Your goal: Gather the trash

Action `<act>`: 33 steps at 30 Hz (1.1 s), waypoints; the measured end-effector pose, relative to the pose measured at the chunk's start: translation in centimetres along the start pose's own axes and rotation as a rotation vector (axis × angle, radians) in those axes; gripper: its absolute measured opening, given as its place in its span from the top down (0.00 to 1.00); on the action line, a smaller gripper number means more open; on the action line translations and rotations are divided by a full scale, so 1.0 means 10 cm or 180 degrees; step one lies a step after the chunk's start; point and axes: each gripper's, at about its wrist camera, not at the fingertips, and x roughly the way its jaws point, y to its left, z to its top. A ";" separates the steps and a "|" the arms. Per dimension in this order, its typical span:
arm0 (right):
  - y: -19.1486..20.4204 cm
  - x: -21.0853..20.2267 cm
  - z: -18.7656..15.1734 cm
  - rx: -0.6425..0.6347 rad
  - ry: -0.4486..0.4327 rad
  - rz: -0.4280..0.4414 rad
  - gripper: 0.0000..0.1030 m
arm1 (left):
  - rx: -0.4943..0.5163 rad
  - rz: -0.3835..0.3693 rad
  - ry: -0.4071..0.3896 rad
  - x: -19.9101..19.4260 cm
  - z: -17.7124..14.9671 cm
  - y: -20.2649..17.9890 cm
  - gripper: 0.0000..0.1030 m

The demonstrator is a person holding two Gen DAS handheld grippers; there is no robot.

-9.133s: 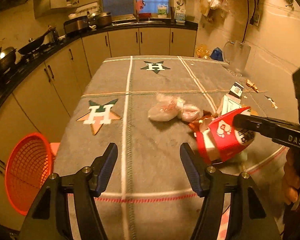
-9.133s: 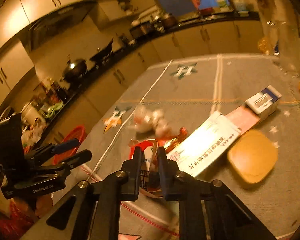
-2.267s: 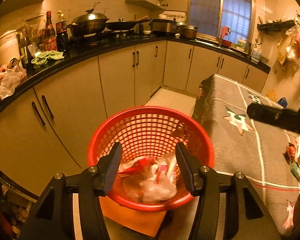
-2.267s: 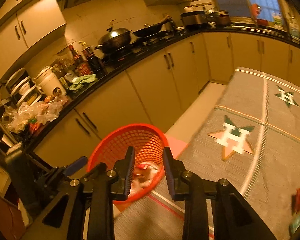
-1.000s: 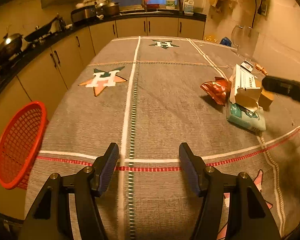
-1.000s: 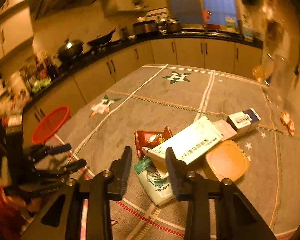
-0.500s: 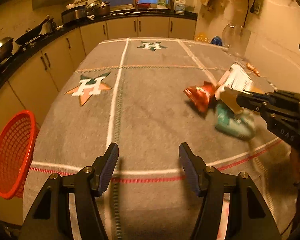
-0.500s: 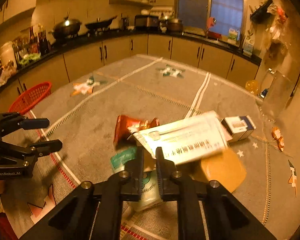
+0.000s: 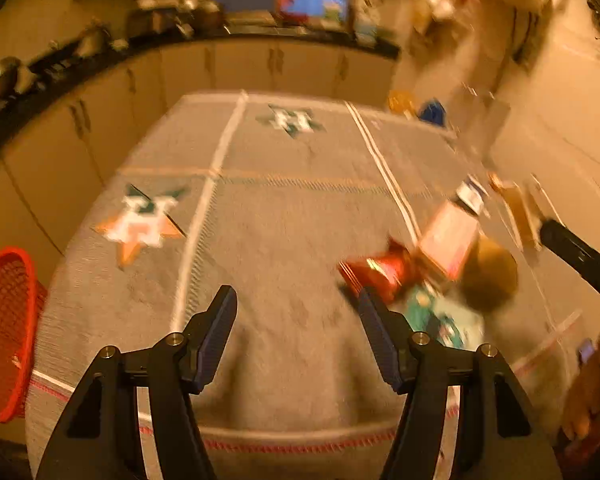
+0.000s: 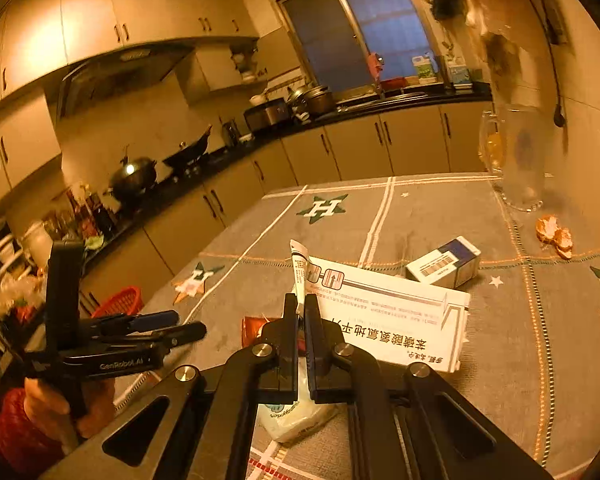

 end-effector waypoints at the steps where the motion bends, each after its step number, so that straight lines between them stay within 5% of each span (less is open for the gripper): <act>1: 0.00 -0.01 0.01 0.0010 -0.0011 0.0014 0.96 | 0.0024 0.0049 -0.0101 -0.02 0.00 -0.01 0.40; 5: 0.05 -0.07 0.02 0.0011 -0.0068 0.0072 0.96 | 0.0249 0.0086 -0.0178 -0.05 0.01 -0.07 0.40; 11: 0.00 -0.13 0.03 0.0062 -0.0110 0.0106 0.96 | 0.0812 -0.0317 0.0289 0.08 0.17 -0.28 0.39; 20: -0.04 -0.14 0.02 0.0125 -0.0104 0.0129 0.96 | 0.1385 -0.0504 0.0381 0.40 0.19 -0.60 0.39; 27: -0.02 -0.12 0.01 0.0129 -0.0081 0.0133 0.96 | 0.1456 -0.0493 0.0493 0.67 0.17 -0.73 0.39; 33: 0.03 -0.08 0.00 0.0085 -0.0034 0.0131 0.96 | 0.1101 -0.0681 0.0505 0.75 0.16 -0.63 0.41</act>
